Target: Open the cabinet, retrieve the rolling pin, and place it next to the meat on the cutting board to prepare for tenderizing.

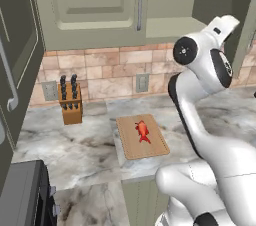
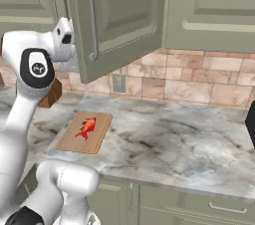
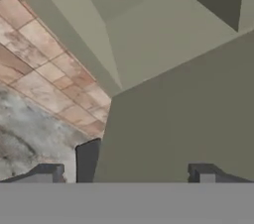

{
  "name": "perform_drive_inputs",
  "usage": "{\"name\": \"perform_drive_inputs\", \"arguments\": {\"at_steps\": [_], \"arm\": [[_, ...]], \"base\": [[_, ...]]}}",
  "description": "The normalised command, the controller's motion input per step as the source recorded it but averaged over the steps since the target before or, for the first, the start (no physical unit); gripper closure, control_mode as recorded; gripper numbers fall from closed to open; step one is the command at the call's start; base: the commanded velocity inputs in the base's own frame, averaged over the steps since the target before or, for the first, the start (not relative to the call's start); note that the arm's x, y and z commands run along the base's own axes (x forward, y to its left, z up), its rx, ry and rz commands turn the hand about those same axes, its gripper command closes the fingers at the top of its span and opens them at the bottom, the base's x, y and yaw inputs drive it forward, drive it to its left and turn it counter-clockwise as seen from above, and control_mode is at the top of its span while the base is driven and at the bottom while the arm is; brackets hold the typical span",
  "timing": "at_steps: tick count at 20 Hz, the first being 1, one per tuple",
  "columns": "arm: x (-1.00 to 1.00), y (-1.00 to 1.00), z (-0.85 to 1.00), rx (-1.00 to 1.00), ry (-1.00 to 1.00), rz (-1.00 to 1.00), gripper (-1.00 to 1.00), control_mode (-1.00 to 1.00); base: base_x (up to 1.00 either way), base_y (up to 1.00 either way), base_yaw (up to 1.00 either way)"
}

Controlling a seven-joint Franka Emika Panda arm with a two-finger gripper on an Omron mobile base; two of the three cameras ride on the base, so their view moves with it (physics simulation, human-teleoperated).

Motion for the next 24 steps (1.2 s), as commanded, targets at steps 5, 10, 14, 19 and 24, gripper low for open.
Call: {"name": "perform_drive_inputs", "arguments": {"at_steps": [5,10,14,19,24], "arm": [[-0.22,-1.0,0.0,0.01,-0.02,-0.11,-1.0,-1.0],[0.0,-0.95,0.0,0.02,0.0,-0.1,-1.0,-1.0],[-0.02,-0.44,0.0,0.0,-0.01,-0.01,-1.0,-1.0],[-0.18,0.32,0.0,0.0,-0.08,0.01,-1.0,-1.0],[-0.02,0.95,0.0,0.0,-0.15,0.01,-1.0,-1.0]], "base": [[0.0,0.0,0.0],[0.0,0.0,0.0],[0.0,0.0,0.0],[0.0,0.0,0.0],[0.0,0.0,0.0]]}}
